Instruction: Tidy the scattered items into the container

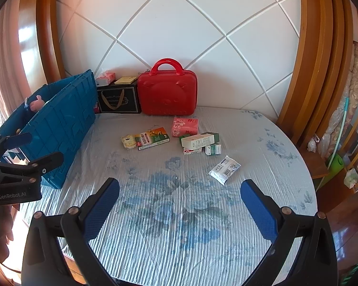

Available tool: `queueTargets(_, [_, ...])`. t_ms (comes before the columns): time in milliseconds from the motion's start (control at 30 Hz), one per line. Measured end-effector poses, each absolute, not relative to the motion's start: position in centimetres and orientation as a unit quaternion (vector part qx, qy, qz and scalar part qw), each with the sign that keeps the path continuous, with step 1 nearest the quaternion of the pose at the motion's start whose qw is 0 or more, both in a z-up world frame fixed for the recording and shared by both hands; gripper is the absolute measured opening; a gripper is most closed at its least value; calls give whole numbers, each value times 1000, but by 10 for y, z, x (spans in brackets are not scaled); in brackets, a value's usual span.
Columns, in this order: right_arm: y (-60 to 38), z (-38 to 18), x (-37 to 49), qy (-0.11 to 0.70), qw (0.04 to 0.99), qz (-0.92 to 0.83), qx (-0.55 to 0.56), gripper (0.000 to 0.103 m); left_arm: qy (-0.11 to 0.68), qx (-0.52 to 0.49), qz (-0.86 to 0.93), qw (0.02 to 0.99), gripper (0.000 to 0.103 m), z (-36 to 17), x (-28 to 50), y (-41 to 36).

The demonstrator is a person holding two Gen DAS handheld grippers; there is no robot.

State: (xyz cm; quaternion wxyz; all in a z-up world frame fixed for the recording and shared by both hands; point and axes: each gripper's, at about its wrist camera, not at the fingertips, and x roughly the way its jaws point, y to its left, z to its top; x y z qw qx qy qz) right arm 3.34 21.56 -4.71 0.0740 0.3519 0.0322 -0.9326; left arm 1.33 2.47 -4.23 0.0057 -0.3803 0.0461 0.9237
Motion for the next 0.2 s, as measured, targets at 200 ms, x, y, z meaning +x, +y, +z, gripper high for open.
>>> queueTargets(200, [214, -46, 35, 34, 75, -933, 351, 103, 34, -361, 932, 6, 102, -37, 19, 20])
